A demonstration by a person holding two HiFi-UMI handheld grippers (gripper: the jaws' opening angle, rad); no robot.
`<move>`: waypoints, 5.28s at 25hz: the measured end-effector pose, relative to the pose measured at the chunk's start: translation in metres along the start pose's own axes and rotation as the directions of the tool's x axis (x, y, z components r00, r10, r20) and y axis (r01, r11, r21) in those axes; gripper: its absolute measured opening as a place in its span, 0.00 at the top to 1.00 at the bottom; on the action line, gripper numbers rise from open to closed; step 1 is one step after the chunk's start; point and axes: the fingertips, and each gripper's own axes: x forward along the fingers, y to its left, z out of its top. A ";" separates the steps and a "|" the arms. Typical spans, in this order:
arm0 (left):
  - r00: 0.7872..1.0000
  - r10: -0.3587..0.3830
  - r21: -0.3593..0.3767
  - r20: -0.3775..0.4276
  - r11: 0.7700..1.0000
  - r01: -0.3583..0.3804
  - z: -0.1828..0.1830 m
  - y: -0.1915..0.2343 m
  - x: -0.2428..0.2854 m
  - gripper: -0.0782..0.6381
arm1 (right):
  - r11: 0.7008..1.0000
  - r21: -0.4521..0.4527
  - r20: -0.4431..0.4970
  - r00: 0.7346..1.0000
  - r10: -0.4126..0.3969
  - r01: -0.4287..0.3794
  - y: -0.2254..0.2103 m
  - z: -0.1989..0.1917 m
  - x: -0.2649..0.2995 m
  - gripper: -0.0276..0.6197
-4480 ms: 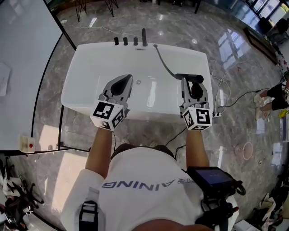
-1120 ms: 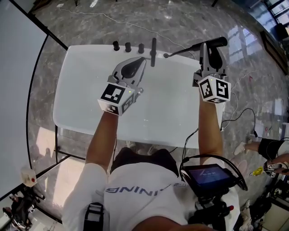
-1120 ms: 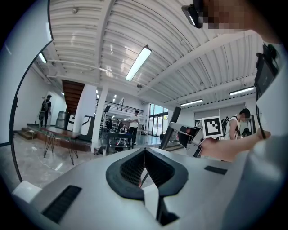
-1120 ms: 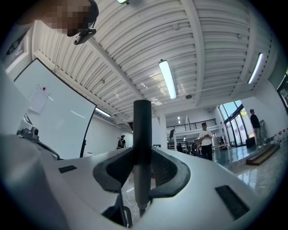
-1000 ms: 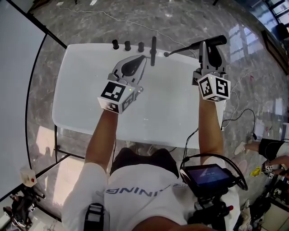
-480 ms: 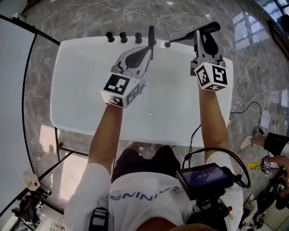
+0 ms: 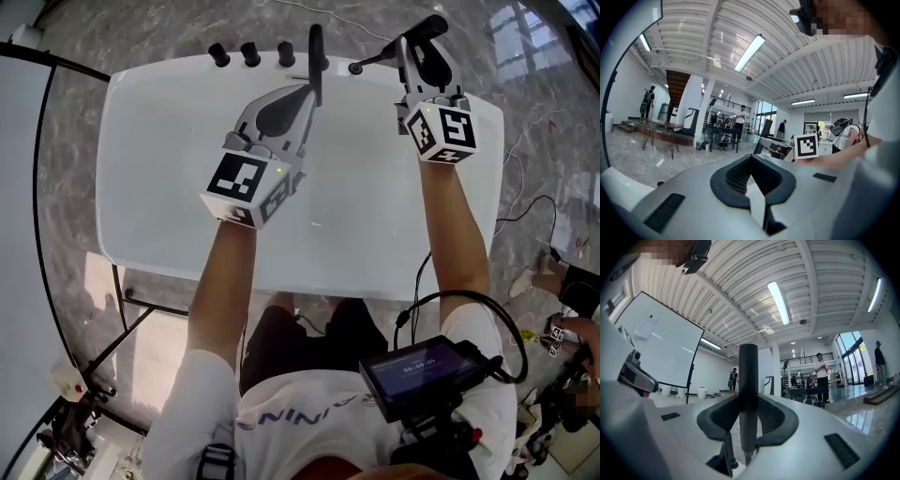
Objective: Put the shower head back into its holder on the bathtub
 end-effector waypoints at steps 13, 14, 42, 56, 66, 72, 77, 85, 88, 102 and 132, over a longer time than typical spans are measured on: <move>1.000 -0.006 -0.033 0.008 0.999 0.006 -0.043 -0.004 0.002 0.87 | 1.000 0.017 -0.041 0.999 -0.010 0.011 -0.010 -0.089 0.034 0.77; 1.000 -0.006 -0.036 0.010 0.999 0.006 -0.045 -0.002 0.002 0.87 | 1.000 0.021 -0.044 0.999 -0.011 0.012 -0.010 -0.095 0.036 0.77; 1.000 -0.002 -0.048 0.012 0.999 0.002 -0.103 0.016 -0.015 0.87 | 0.994 0.106 -0.172 0.985 -0.012 0.030 -0.025 -0.245 0.083 0.77; 1.000 -0.016 -0.060 -0.007 0.998 0.016 -0.129 0.021 -0.009 0.87 | 0.987 0.150 -0.205 0.979 -0.021 0.053 -0.036 -0.289 0.087 0.77; 0.999 -0.031 -0.057 -0.015 0.998 0.030 -0.140 0.020 -0.016 0.87 | 0.990 0.131 -0.220 0.975 -0.022 0.052 -0.031 -0.298 0.091 0.77; 1.000 -0.024 -0.065 -0.019 0.998 0.023 -0.143 0.024 -0.013 0.87 | 0.989 0.131 -0.240 0.970 -0.032 0.065 -0.032 -0.315 0.088 0.77; 0.999 -0.025 -0.067 -0.021 0.997 0.024 -0.151 0.027 -0.012 0.87 | 0.996 0.077 -0.245 0.969 -0.019 0.039 -0.021 -0.323 0.093 0.77; 0.999 -0.032 -0.061 -0.024 0.998 0.030 -0.145 0.023 -0.012 0.87 | 0.989 0.144 -0.256 0.967 0.009 0.029 -0.021 -0.322 0.091 0.66; 0.999 -0.027 -0.062 -0.020 0.998 0.026 -0.138 0.018 -0.020 0.87 | 0.989 0.144 -0.243 0.970 0.008 0.028 -0.022 -0.307 0.082 0.63; 0.997 -0.072 -0.020 0.040 0.997 0.073 -0.058 -0.024 -0.051 0.87 | 0.994 0.112 -0.117 0.993 0.027 -0.013 0.021 -0.135 0.001 0.74; 0.970 -0.236 0.057 0.060 0.971 0.233 0.098 -0.165 -0.189 0.87 | 0.993 0.106 -0.098 0.994 -0.048 0.058 0.145 0.174 -0.278 0.94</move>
